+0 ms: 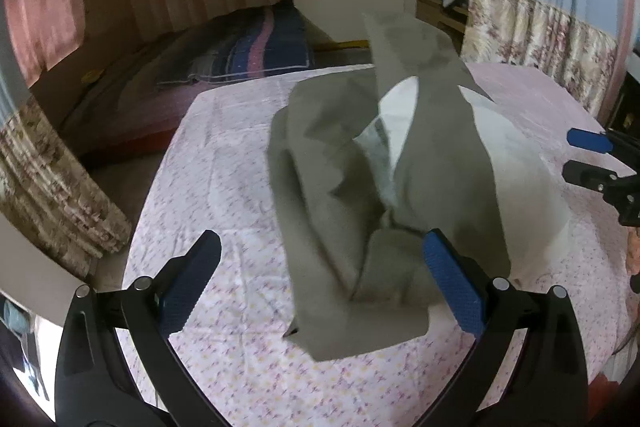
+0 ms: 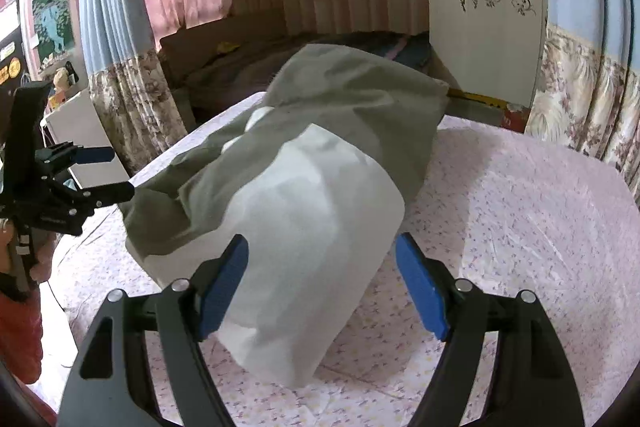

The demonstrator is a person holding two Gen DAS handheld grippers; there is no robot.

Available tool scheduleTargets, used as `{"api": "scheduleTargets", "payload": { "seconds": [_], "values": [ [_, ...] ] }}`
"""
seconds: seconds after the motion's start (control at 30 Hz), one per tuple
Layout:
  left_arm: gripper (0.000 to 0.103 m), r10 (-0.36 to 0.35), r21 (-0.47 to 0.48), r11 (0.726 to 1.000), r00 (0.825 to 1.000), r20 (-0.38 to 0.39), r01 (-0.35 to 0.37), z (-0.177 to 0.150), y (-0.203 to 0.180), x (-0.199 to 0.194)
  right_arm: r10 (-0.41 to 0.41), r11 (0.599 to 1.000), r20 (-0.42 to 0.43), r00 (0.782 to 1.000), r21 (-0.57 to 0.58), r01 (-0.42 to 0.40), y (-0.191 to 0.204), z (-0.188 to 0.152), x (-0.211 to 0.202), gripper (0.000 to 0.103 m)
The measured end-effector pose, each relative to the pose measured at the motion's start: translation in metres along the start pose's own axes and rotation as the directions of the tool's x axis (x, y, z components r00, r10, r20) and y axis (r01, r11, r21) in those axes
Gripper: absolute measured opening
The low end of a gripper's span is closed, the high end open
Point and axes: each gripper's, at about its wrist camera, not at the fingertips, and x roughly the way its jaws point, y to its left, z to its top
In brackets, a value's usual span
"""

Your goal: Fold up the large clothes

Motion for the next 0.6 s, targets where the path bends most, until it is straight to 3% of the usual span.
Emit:
{"api": "scheduleTargets", "payload": {
  "seconds": [0.3, 0.5, 0.53, 0.6],
  "values": [
    [0.100, -0.037, 0.070, 0.997, 0.995, -0.093, 0.044, -0.003, -0.030, 0.042, 0.028, 0.998, -0.033, 0.999, 0.065, -0.026, -0.022, -0.010, 0.019, 0.077],
    [0.099, -0.067, 0.049, 0.996, 0.991, -0.116, 0.074, -0.008, -0.028, 0.056, 0.079, 0.992, -0.056, 0.995, 0.102, -0.073, -0.026, -0.013, 0.034, 0.076],
    [0.097, -0.076, 0.051, 0.995, 0.990, -0.122, 0.083, -0.010, -0.027, 0.057, 0.094, 0.990, -0.065, 0.993, 0.110, -0.086, -0.027, -0.014, 0.037, 0.076],
    [0.082, -0.104, 0.057, 0.992, 0.984, -0.143, 0.113, -0.014, -0.026, 0.061, 0.140, 0.982, -0.081, 0.987, 0.137, -0.128, -0.028, -0.014, 0.044, 0.076]
  ]
}}
